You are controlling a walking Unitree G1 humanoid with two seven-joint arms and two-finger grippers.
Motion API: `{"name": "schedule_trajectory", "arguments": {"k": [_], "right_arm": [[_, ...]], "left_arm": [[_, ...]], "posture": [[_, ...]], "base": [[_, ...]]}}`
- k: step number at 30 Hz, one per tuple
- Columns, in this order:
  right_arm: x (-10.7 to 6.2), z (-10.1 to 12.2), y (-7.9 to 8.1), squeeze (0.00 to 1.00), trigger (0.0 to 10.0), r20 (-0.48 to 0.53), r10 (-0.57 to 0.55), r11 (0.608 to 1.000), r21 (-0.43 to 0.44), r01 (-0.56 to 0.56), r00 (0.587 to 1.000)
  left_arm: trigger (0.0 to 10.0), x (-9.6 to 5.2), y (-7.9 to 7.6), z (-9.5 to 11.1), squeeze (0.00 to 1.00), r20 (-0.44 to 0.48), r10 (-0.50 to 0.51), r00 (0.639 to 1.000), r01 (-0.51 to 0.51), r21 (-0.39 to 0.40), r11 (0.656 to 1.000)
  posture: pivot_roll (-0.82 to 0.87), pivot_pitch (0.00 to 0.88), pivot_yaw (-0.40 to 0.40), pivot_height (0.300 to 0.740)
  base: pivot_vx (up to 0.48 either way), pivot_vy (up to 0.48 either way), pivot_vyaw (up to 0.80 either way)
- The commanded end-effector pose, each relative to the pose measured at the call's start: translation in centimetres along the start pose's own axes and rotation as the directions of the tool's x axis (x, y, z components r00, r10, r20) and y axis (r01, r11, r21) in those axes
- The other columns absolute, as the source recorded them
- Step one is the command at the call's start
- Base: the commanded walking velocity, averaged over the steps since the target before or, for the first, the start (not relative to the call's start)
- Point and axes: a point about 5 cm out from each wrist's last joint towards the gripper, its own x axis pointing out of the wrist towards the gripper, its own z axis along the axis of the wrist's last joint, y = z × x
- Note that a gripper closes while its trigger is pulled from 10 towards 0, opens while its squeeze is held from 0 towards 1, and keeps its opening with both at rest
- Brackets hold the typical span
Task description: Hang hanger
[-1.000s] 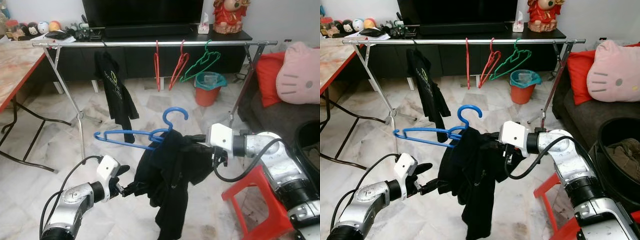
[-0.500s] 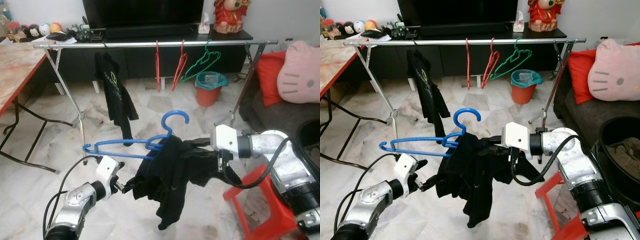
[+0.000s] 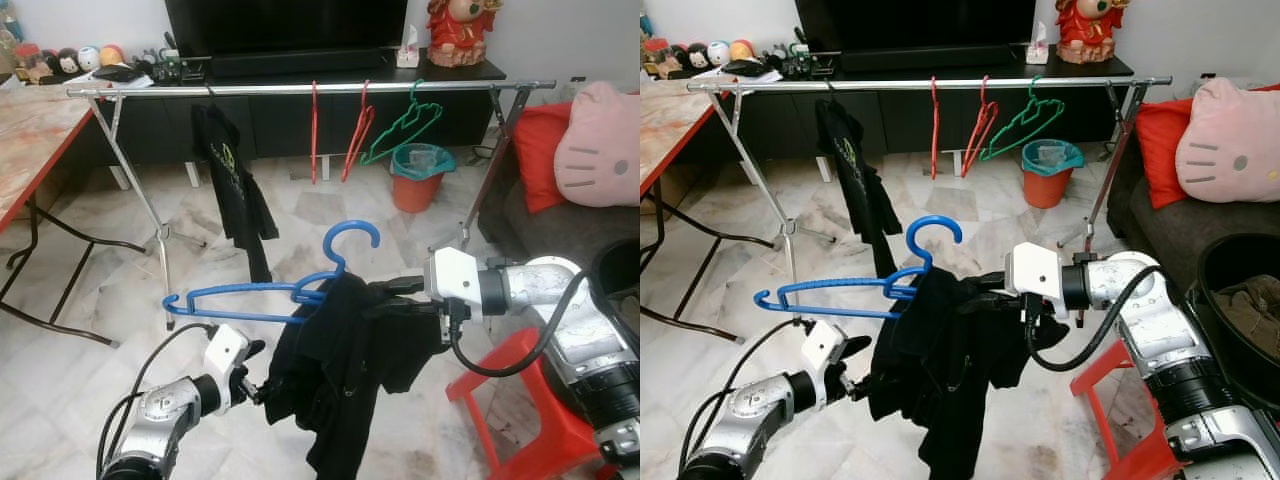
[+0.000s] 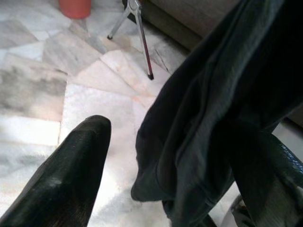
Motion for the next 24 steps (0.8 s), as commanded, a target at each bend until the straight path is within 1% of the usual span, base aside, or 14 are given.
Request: {"name": "schedule_trajectory", "arguments": {"k": [1, 10, 14, 17, 18, 19, 20, 24], "right_arm": [[-0.75, 0.92, -0.95, 0.00, 0.0, 0.032, -0.040, 0.999, -0.021, 0.041, 0.999], [-0.77, 0.54, -0.84, 0.00, 0.0, 0.025, -0.047, 0.999, -0.006, 0.048, 0.999], [-0.67, 0.50, -0.78, 0.00, 0.0, 0.030, -0.048, 0.999, 0.002, 0.048, 0.998], [-0.67, 0.59, -0.86, 0.00, 0.0, 0.032, -0.048, 0.999, 0.000, 0.048, 0.998], [-0.67, 0.68, -0.91, 0.00, 0.0, 0.034, -0.047, 0.999, -0.001, 0.047, 0.998], [-0.67, 0.75, -0.95, 0.00, 0.0, 0.036, -0.046, 0.999, -0.002, 0.046, 0.998], [-0.66, 0.82, -0.97, 0.00, 0.0, 0.038, -0.045, 0.999, -0.003, 0.045, 0.998], [-0.63, 0.81, -0.91, 0.00, 0.0, 0.040, -0.039, 0.999, -0.003, 0.039, 0.998]], "left_arm": [[0.0, -0.18, -0.19, -0.60, 0.00, -0.019, -0.015, 1.000, 0.014, -0.010, 1.000], [0.0, -0.37, -0.25, -0.95, 0.00, -0.034, -0.030, 0.999, 0.029, -0.025, 0.999], [0.0, -0.31, -0.35, -0.97, 0.00, -0.027, -0.040, 0.999, 0.039, -0.039, 0.998], [0.0, -0.18, -0.33, -0.96, 0.00, -0.028, -0.032, 0.999, 0.031, -0.034, 0.999], [2.5, -0.10, -0.28, -0.96, 0.00, -0.032, -0.022, 0.999, 0.021, -0.031, 0.999], [6.6, -0.02, -0.18, -1.00, 0.00, -0.040, -0.007, 0.999, 0.005, -0.030, 1.000], [10.0, 0.08, -0.07, -1.06, 0.00, -0.051, 0.008, 0.999, -0.010, -0.032, 0.999], [10.0, 0.31, -0.15, -1.00, 0.00, -0.051, 0.007, 0.999, -0.009, -0.033, 0.999]], "posture": [[-0.07, 0.000, 0.053, 0.740], [-0.06, 0.000, 0.055, 0.740], [-0.06, 0.000, 0.056, 0.740], [-0.07, 0.000, 0.058, 0.740], [-0.07, 0.000, 0.058, 0.740], [-0.07, 0.000, 0.058, 0.740], [-0.07, 0.000, 0.058, 0.740], [-0.07, 0.000, 0.059, 0.740]], "base": [[0.000, 0.000, 0.00], [0.000, 0.000, 0.00], [0.000, 0.000, 0.00], [0.000, 0.000, 0.00], [0.000, 0.000, 0.00], [0.000, 0.000, 0.00], [0.000, 0.000, 0.00], [0.000, 0.000, 0.00]]}}
